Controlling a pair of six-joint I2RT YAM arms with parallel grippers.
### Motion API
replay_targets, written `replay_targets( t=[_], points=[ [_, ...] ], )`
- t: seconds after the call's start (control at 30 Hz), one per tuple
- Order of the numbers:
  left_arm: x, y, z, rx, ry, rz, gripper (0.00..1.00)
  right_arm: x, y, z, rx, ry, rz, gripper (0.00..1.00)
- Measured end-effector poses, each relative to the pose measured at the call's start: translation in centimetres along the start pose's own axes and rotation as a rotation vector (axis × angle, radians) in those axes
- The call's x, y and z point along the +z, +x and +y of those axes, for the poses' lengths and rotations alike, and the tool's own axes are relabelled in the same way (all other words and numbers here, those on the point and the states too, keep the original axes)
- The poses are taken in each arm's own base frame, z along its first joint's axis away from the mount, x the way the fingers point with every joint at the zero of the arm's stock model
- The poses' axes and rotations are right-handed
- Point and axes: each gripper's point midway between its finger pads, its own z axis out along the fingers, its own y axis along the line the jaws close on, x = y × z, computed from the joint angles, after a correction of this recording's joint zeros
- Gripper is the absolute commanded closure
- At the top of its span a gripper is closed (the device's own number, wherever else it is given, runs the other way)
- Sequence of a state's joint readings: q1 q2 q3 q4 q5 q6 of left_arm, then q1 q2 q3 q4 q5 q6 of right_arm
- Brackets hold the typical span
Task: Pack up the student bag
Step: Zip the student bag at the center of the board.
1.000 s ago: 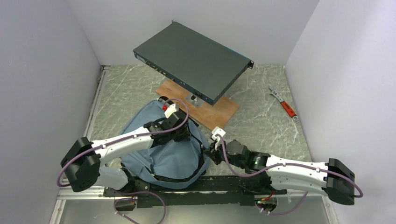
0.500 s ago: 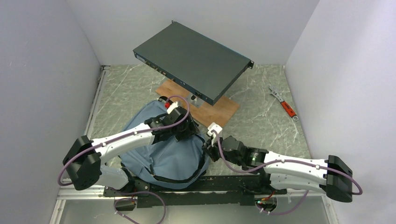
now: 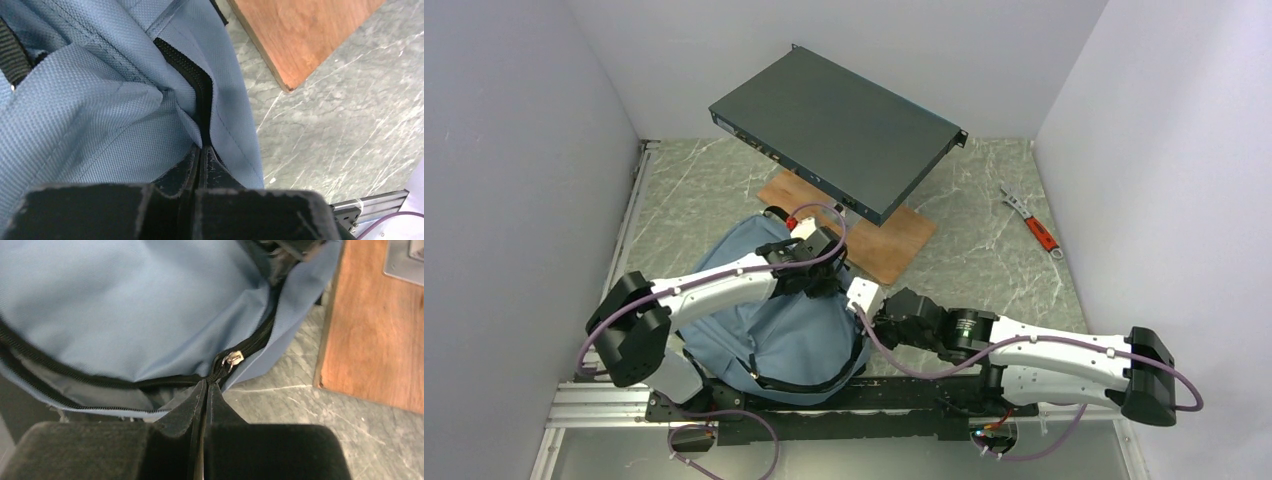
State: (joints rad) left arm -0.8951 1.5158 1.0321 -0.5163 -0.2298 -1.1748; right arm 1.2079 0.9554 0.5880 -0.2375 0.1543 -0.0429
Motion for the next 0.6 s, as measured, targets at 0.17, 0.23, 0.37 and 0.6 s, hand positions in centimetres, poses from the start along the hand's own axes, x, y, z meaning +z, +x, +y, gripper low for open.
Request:
replay_targets(
  t=[0.17, 0.23, 0.37, 0.6],
  points=[
    [-1.8, -1.3, -0.6, 0.007, 0.043, -0.051, 1.0, -1.2, -0.5, 2.7, -0.077, -0.108, -0.016, 1.0],
    [-3.1, -1.8, -0.9, 0.008, 0.07, -0.065, 1.0, -1.3, -0.9, 3.7, -0.091, -0.136, -0.034, 1.0],
    [-4.9, -2.3, -1.0, 0.015, 0.108, -0.079, 1.0, -1.2, -2.2, 5.6, -0.089, -0.184, -0.091, 1.0],
    [-6.3, -2.6, -0.2, 0.074, 0.119, -0.075, 1.0, -0.2, -2.3, 7.9, -0.023, -0.187, -0.119, 1.0]
  ],
)
